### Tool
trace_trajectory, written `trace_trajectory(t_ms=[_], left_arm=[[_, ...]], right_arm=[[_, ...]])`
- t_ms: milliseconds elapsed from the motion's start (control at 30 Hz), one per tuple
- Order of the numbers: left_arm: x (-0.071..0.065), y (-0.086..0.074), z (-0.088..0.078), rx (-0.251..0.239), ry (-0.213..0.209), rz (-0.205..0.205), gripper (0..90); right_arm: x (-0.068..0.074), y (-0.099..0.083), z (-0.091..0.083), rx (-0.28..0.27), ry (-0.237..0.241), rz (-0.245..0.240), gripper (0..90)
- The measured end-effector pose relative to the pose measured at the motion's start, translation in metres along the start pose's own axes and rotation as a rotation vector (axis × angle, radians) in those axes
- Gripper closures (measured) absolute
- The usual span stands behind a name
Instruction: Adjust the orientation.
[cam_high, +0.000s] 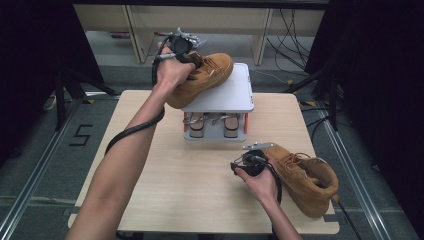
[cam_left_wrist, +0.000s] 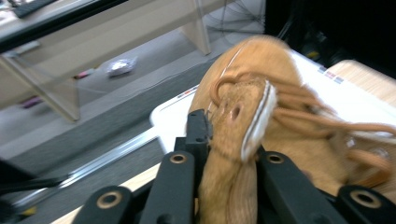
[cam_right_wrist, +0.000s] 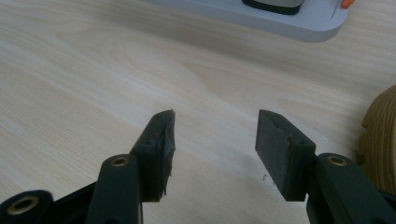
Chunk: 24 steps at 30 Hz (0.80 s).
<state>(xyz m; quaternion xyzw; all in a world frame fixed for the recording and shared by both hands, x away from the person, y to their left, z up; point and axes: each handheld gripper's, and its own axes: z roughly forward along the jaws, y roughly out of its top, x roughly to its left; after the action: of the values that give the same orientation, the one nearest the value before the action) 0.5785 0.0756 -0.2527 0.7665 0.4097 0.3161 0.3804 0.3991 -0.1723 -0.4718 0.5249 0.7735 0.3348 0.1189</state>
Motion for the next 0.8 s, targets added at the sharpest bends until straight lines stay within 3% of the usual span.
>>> trace_trajectory(t_ms=[33,100,133,200,267,333,467,500,600,633,700,800], left_arm=[[0.003,-0.002,0.004,-0.003,0.025,0.007,79.2],[0.008,-0.003,0.007,-0.004,0.031,-0.008,78.7],[0.01,-0.004,0.008,-0.004,0.032,-0.014,77.9],[0.015,-0.007,0.01,-0.005,0.037,-0.023,76.2],[0.018,-0.008,0.012,-0.005,0.035,-0.031,74.6],[0.024,-0.011,0.015,-0.01,0.042,-0.049,73.3],[0.03,-0.015,0.017,-0.016,0.038,-0.083,69.5],[0.034,-0.017,0.019,-0.013,0.036,-0.108,67.9],[0.039,-0.018,0.022,-0.027,0.046,-0.107,60.5],[0.038,-0.018,0.023,-0.038,0.052,-0.125,56.9],[0.039,-0.018,0.022,-0.042,0.059,-0.125,51.5],[0.04,-0.019,0.022,-0.064,0.074,-0.139,46.0]], right_arm=[[-0.001,0.0,0.0,-0.002,-0.007,-0.013,47.9],[-0.002,0.0,-0.002,0.0,-0.008,-0.02,47.9],[0.001,0.0,-0.003,0.011,-0.007,0.009,47.9],[-0.003,-0.001,-0.001,0.002,0.001,-0.02,47.9],[-0.001,-0.001,0.0,0.003,-0.006,0.004,47.9],[-0.003,-0.001,0.001,-0.003,-0.004,-0.02,47.9],[0.0,-0.001,0.0,0.019,0.002,0.012,47.9],[-0.001,-0.001,0.001,0.008,-0.006,-0.012,47.8],[0.0,0.0,0.002,0.006,-0.011,-0.007,47.7],[-0.001,0.0,0.001,0.014,-0.024,-0.012,47.7],[0.001,-0.001,0.001,0.014,-0.005,0.015,47.7],[0.0,0.0,0.001,0.017,0.0,0.004,47.6]])
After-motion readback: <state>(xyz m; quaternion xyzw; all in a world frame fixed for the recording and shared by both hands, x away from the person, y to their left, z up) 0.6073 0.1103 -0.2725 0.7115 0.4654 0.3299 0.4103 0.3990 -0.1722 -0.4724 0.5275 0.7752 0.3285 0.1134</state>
